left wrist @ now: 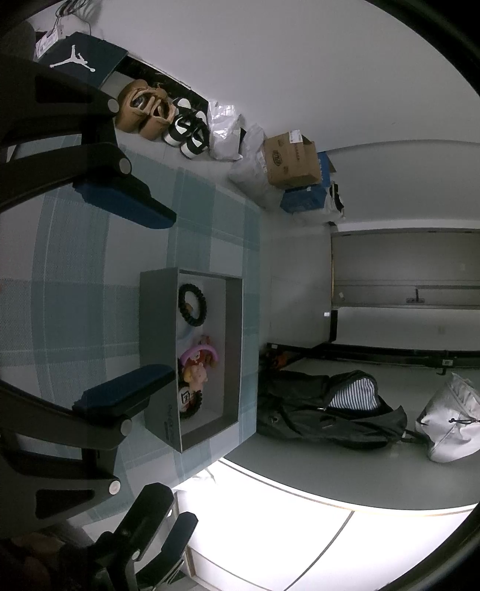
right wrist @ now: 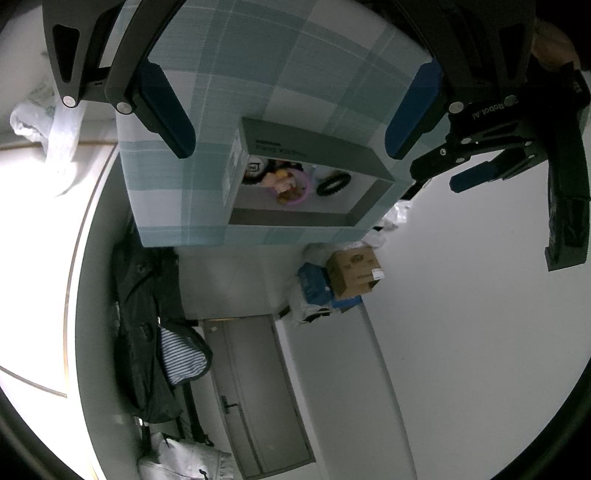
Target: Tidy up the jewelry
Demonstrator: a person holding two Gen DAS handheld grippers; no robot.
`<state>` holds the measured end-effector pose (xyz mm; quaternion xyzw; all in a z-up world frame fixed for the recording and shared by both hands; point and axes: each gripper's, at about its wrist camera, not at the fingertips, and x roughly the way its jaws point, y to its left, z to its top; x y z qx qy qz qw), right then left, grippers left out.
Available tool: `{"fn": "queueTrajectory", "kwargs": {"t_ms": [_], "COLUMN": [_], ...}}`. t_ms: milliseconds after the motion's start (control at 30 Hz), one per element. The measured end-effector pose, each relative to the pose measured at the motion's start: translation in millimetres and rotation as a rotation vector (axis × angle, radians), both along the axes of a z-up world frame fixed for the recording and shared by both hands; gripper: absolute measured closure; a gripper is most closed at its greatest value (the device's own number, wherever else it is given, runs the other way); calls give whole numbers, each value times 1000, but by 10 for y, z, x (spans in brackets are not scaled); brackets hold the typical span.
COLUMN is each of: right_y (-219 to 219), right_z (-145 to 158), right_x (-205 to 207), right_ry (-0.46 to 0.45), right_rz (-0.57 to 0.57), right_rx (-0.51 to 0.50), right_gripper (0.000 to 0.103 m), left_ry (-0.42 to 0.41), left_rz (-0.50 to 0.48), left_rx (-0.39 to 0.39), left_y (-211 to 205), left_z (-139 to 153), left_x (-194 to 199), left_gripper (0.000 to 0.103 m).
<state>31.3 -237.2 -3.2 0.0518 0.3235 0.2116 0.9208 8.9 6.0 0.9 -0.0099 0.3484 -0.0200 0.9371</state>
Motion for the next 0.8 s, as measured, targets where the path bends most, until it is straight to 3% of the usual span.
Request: {"fn": "queueTrajectory", "kwargs": {"t_ms": [800], "right_y": [9], "right_z": [11], "right_x": [-3], "right_ry": [-3], "right_rz": [4], "right_rx": [-13], "right_gripper": [0], "left_ry": [-9], "left_rz": [1], "left_rx": [-19], "left_y": [1], "left_z": [-17], "left_x": [9], "left_gripper": [31]}}
